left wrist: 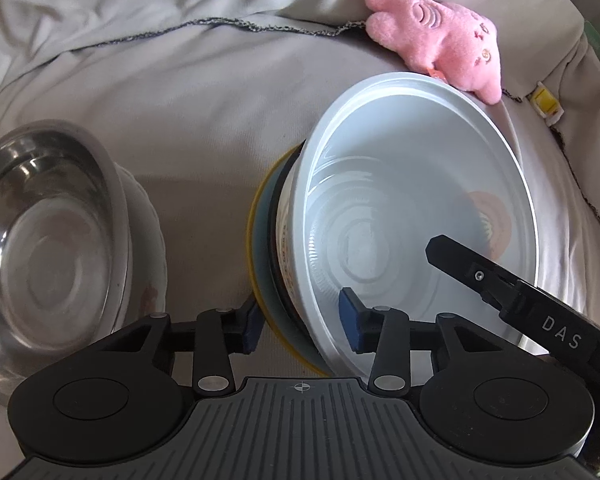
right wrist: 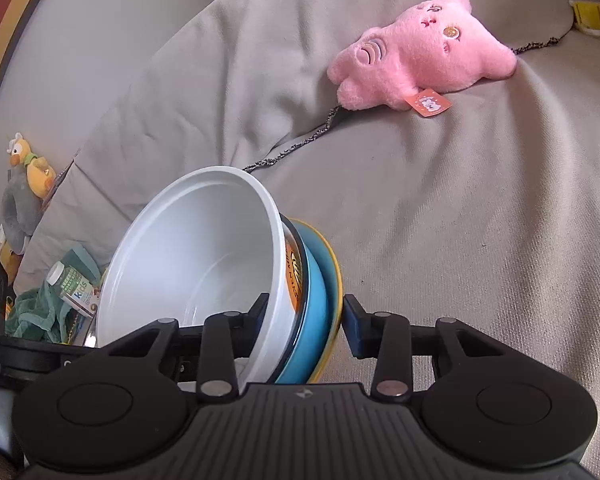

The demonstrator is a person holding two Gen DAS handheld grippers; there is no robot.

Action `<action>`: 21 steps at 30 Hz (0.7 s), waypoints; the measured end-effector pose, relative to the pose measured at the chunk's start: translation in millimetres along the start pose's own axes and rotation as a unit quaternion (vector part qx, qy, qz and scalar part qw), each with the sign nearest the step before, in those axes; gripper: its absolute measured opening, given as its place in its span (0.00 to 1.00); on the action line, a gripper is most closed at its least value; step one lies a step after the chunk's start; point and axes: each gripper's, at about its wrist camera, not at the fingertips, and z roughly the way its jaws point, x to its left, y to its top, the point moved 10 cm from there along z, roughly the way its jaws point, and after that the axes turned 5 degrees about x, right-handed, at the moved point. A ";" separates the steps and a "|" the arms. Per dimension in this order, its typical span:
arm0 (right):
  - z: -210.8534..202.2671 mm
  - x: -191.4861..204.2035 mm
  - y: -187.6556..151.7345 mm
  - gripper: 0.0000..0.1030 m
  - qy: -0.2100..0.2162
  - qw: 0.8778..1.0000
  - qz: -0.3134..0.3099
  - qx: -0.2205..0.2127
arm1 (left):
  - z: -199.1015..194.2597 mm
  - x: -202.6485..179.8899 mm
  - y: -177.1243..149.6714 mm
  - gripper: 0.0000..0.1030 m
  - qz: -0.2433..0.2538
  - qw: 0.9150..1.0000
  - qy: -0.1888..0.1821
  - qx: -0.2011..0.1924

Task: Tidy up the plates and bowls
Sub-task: 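Lift the bowl stack with both tools and carry it tilted toward the steel bowl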

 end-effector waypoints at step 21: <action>-1.4 -3.4 -8.1 0.38 0.007 1.000 -0.003 0.012 | -12.3 -23.5 -0.8 0.41 0.116 0.986 0.116 0.008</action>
